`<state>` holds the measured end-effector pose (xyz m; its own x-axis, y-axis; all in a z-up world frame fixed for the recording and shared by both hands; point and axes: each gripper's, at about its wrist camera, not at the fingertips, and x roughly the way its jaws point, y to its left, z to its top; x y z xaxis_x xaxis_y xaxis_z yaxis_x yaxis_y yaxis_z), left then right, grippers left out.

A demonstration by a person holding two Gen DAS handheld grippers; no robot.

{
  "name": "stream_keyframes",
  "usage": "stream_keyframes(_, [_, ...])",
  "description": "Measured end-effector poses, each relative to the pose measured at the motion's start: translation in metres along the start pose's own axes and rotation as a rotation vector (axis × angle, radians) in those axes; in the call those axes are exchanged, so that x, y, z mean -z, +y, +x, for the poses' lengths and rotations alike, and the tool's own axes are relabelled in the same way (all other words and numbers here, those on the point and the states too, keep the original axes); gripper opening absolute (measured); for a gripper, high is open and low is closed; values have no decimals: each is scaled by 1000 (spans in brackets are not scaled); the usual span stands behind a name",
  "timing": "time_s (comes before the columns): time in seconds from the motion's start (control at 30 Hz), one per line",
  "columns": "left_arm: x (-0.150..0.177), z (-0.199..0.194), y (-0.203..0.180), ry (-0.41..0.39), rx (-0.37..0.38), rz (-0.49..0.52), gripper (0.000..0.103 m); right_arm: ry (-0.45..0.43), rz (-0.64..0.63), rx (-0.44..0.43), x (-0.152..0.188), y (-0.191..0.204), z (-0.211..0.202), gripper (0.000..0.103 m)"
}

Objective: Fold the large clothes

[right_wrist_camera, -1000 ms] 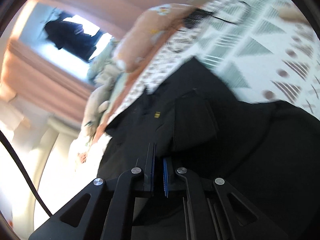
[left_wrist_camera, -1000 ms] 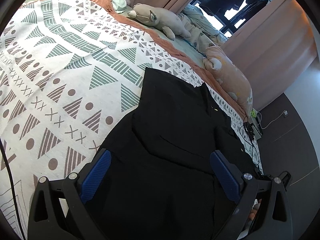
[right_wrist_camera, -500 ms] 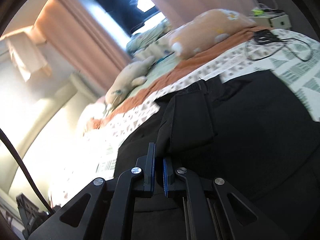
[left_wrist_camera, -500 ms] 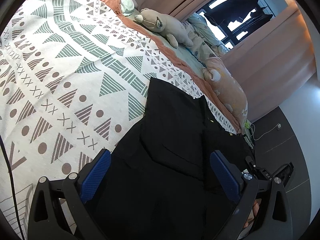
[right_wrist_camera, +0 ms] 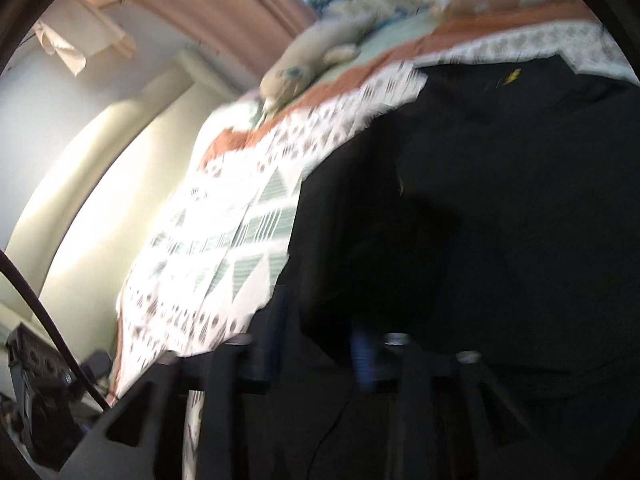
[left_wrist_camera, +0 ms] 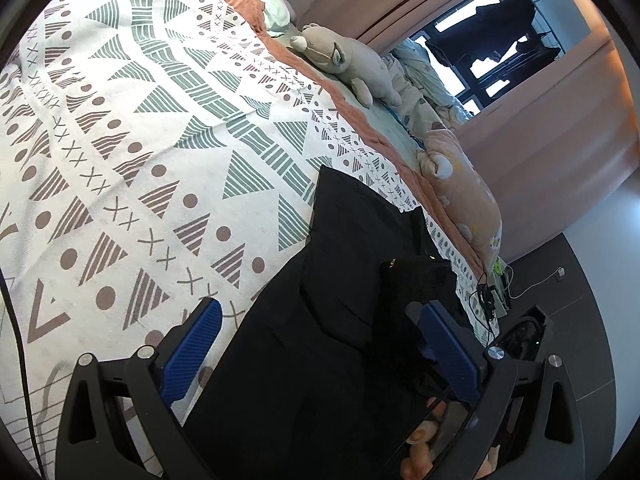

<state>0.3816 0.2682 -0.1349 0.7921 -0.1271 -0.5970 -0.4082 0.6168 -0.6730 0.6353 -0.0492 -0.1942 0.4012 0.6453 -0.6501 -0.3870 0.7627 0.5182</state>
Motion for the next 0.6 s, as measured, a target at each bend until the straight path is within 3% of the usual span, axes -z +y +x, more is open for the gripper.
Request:
stream_keyframes(0.07, [-1, 0, 3, 1, 6, -9, 102, 28, 4, -3, 1, -5, 10, 72])
stream_keyframes(0.2, [-2, -1, 9, -5, -5, -27, 102, 36, 87, -35, -1, -24, 8, 72])
stream_keyframes(0.3, [-1, 0, 11, 0, -9, -30, 102, 12, 122, 3, -3, -36, -2, 72])
stream_keyframes(0.6, [3, 6, 8, 14, 0, -30, 102, 55, 112, 20, 11, -29, 6, 70])
